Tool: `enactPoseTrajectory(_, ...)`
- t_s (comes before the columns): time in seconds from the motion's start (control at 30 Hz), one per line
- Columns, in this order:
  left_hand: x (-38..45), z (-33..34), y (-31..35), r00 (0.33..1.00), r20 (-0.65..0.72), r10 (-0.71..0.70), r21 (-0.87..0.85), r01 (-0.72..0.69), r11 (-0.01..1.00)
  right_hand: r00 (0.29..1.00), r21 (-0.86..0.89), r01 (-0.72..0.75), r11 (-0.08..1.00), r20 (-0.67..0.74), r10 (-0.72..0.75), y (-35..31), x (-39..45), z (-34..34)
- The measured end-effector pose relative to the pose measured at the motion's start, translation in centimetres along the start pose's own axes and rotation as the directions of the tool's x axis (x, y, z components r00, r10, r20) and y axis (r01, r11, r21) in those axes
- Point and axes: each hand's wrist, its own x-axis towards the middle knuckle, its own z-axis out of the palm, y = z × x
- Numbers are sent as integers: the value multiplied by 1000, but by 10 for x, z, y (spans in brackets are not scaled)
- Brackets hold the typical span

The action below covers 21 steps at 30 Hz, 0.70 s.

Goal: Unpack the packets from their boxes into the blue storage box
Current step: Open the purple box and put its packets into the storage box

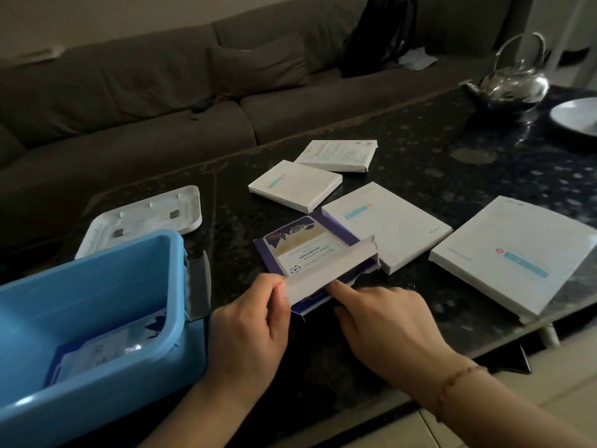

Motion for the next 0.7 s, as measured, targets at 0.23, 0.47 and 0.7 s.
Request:
enactPoseTrajectory(0.23,2,0,3,1000,9,-9,73,9,997,994,-106,96,990,67,-89,-4,-8,-10)
enactPoseTrajectory(0.47,3,0,0,997,52,-49,51,47,998,971,-48,89,995,-216,-97,9,-64,-34)
enactPoseTrajectory(0.7,-6,7,-5,983,172,-58,62,48,997,926,5,153,988,-349,-142,60,-78,-46)
